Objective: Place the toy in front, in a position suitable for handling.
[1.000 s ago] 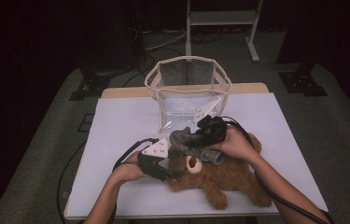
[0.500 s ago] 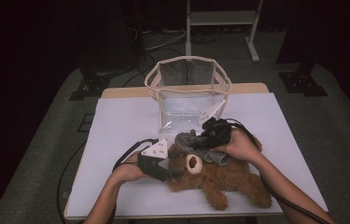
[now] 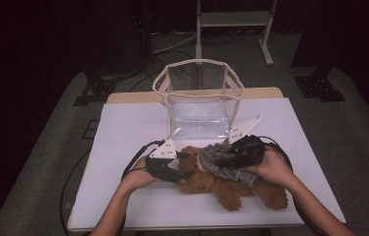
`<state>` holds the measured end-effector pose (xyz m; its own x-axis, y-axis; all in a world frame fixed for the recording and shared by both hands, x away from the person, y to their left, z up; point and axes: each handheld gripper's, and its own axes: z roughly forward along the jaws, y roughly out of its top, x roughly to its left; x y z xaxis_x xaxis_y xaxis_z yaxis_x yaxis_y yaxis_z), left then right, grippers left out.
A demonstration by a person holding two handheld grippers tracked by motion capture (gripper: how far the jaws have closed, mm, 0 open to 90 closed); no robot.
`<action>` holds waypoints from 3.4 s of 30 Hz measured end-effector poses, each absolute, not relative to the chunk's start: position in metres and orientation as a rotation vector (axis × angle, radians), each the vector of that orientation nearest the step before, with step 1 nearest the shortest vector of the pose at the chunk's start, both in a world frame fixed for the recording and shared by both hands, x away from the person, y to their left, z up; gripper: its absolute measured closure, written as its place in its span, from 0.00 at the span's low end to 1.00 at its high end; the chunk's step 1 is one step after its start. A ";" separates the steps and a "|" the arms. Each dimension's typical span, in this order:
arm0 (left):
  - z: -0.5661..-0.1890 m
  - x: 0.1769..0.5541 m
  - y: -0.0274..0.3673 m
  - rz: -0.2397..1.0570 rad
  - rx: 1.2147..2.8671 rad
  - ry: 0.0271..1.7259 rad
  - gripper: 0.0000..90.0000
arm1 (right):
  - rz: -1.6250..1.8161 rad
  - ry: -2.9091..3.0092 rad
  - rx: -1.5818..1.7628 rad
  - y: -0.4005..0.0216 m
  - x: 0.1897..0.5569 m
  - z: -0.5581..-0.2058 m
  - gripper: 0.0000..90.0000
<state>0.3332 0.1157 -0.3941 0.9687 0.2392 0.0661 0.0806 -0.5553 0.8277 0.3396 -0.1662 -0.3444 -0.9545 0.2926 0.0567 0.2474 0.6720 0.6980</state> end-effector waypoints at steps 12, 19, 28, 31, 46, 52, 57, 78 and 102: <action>-0.401 0.337 0.122 0.192 2.159 0.240 0.49 | 1.212 2.766 0.549 -0.169 0.367 -0.344 0.83; -0.401 0.337 0.120 0.190 2.159 0.242 0.49 | 1.214 2.773 0.407 -0.134 0.368 -0.325 0.83; -0.398 0.342 0.138 0.181 2.156 0.278 0.43 | 1.135 2.836 0.386 -0.105 0.381 -0.330 0.83; -0.394 0.342 0.147 0.194 2.152 0.298 0.41 | 1.100 2.853 0.366 -0.097 0.386 -0.329 0.83; -0.387 0.340 0.164 0.209 2.137 0.303 0.37 | 1.102 2.880 0.404 -0.093 0.397 -0.329 0.83; -0.384 0.340 0.168 0.220 2.129 0.307 0.36 | 1.095 2.901 0.411 -0.093 0.400 -0.334 0.83; -0.381 0.338 0.169 0.225 2.122 0.297 0.35 | 1.092 2.936 0.370 -0.079 0.397 -0.340 0.83; -0.382 0.337 0.165 0.202 2.141 0.287 0.34 | 1.185 2.881 0.429 -0.104 0.399 -0.332 0.83; -0.381 0.334 0.156 0.186 2.134 0.249 0.33 | 1.273 2.865 0.471 -0.133 0.385 -0.340 0.83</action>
